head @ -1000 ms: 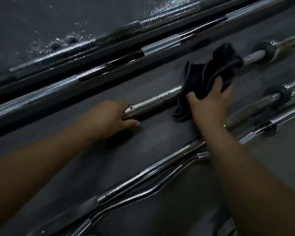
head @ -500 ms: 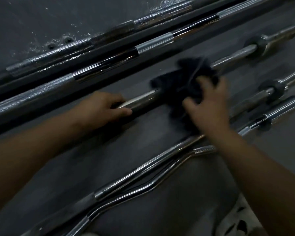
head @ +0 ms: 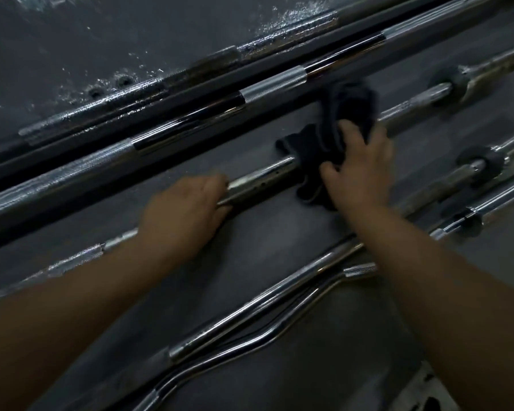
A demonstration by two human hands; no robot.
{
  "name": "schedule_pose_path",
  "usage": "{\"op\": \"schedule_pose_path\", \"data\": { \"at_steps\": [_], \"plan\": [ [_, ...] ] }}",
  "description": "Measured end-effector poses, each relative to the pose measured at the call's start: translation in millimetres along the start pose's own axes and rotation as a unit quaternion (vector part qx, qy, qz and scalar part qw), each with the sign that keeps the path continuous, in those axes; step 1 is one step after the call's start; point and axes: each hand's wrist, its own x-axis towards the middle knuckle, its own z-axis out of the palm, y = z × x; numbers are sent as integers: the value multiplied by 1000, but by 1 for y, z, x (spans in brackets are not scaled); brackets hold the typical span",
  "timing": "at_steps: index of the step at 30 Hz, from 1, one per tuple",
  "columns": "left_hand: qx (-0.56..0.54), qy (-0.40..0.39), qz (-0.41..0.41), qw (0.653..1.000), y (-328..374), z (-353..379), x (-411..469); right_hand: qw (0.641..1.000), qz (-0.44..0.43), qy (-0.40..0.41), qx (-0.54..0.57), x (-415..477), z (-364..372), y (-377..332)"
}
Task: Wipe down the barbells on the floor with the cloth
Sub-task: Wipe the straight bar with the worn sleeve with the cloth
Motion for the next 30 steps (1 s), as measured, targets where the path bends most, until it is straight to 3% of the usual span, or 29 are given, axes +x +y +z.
{"op": "schedule_pose_path", "data": {
  "at_steps": [2,4,6,8,9,11,13,15,17,19,21,22,24,26,28,29,30],
  "plan": [
    [18,16,-7,1000,2,11,-4,997,73,21,13,-26,12,-33],
    [-72,-76,-27,994,-4,6,15,996,-66,-41,42,-63,19,-78],
    [-195,-166,-4,967,-12,-2,27,965,-213,-141,52,-78,15,-87],
    [-153,-120,21,981,-15,-6,21,953,-268,-139,8,-47,1,-56],
    [-90,-58,35,994,-14,-4,11,964,-237,-115,-25,-27,-2,-33],
    [-7,36,34,999,-1,5,-9,994,-81,-49,-63,9,-11,8],
    [11,14,4,1000,8,6,-9,998,53,-12,-23,7,-10,3],
    [-55,-58,-41,996,0,5,10,999,15,-42,3,-29,2,-42],
    [-208,-138,-10,968,-8,-6,26,980,-144,-129,55,-74,7,-86],
    [-207,-142,29,967,-10,-14,26,953,-239,-177,60,-81,5,-89],
    [-40,-45,6,998,-8,-4,7,962,-225,-155,-13,-46,-1,-54],
    [10,-4,-1,1000,-2,1,-4,974,-180,-132,-48,-27,-3,-32],
    [33,-7,-21,999,7,5,-9,996,-45,-63,-38,-6,-6,-7],
    [-73,-114,-68,988,2,-3,9,999,6,-44,-1,-28,7,-35],
    [-245,-255,-107,929,-9,-19,30,989,-100,-98,50,-71,18,-78],
    [-301,-290,-111,902,-10,-27,30,973,-168,-145,63,-89,16,-90],
    [-300,-275,-89,909,-13,-28,28,956,-221,-185,57,-93,13,-86]
  ]
}}
